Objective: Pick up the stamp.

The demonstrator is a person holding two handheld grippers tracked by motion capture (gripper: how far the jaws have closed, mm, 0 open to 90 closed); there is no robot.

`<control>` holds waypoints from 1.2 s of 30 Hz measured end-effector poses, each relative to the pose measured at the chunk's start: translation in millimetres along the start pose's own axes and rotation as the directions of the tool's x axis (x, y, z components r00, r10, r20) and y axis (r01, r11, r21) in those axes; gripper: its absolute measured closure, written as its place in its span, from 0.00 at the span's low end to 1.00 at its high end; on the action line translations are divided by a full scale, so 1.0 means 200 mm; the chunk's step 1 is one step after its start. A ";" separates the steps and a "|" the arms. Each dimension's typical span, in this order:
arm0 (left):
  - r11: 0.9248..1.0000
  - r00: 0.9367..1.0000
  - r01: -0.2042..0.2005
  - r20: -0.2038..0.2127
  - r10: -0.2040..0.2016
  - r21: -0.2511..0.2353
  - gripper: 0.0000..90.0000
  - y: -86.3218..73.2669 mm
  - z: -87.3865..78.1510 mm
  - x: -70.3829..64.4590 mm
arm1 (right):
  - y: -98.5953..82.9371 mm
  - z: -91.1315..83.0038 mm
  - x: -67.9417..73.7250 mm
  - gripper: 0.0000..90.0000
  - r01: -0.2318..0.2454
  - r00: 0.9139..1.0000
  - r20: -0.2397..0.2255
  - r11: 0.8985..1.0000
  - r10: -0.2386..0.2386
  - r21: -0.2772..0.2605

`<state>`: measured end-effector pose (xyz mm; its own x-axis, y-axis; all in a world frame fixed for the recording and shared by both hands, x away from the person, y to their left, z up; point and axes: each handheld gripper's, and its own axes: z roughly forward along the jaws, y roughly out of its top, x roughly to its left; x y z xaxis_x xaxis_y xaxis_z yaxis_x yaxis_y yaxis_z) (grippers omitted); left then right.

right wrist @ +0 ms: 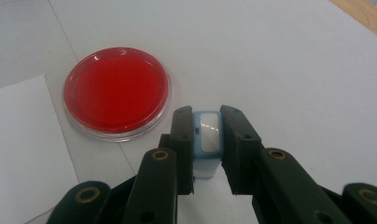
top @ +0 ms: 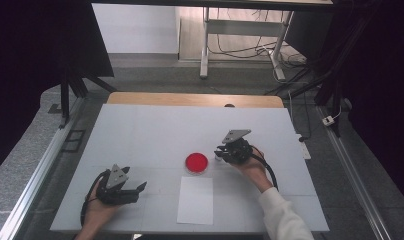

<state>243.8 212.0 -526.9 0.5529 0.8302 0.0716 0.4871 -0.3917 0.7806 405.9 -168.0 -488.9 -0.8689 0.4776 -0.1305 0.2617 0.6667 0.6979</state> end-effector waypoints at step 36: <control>1.000 1.000 -0.003 -0.007 0.003 0.002 0.23 0.00 0.00 0.00 | 0.02 -0.12 -0.01 0.83 -0.068 0.998 -0.013 0.988 0.066 -0.142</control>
<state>243.9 212.1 -527.3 0.5499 0.8315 0.0783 0.4868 -0.3953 0.7789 399.4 -179.4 -468.4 -0.8550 0.5132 -0.0747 0.2576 0.5452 0.7978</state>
